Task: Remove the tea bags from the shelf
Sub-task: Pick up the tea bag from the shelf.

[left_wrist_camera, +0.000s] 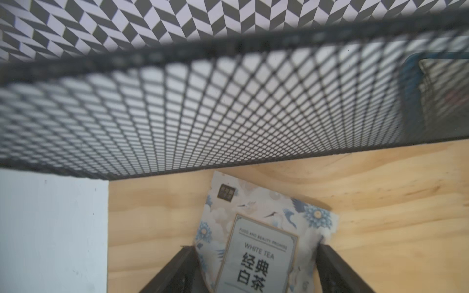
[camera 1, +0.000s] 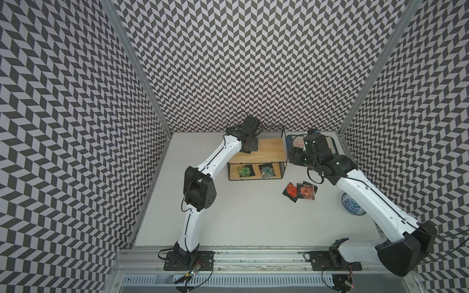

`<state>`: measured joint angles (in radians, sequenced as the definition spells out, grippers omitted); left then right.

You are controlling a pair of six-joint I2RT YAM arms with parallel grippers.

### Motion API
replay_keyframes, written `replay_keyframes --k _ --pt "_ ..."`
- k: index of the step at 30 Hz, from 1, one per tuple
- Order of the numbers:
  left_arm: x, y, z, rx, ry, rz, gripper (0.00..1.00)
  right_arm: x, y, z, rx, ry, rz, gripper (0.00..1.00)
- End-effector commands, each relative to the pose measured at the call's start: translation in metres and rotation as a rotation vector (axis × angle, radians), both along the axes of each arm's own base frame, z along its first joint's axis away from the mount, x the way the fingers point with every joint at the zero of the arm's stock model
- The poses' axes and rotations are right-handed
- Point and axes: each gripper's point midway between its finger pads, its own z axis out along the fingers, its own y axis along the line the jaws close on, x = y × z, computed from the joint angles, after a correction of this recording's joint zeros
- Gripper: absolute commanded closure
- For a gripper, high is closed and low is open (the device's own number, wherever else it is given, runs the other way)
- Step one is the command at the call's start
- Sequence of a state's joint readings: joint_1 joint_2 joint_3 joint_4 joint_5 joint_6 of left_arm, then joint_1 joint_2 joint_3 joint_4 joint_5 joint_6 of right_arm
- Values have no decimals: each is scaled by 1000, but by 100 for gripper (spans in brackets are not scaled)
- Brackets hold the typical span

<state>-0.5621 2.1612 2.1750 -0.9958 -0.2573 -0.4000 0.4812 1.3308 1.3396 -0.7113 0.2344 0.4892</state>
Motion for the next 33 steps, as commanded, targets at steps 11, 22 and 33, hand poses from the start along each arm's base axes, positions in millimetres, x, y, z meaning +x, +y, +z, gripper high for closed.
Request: replay_keyframes --k 11,22,33 --pt "-10 0 -5 13 15 -45 51 3 2 13 21 -41 -3 28" --pt "-15 -11 40 -18 -91 -68 68 5 2 12 18 -41 -6 28" --pt "-23 -7 69 -45 -140 -50 75 7 3 14 19 -45 -4 28"
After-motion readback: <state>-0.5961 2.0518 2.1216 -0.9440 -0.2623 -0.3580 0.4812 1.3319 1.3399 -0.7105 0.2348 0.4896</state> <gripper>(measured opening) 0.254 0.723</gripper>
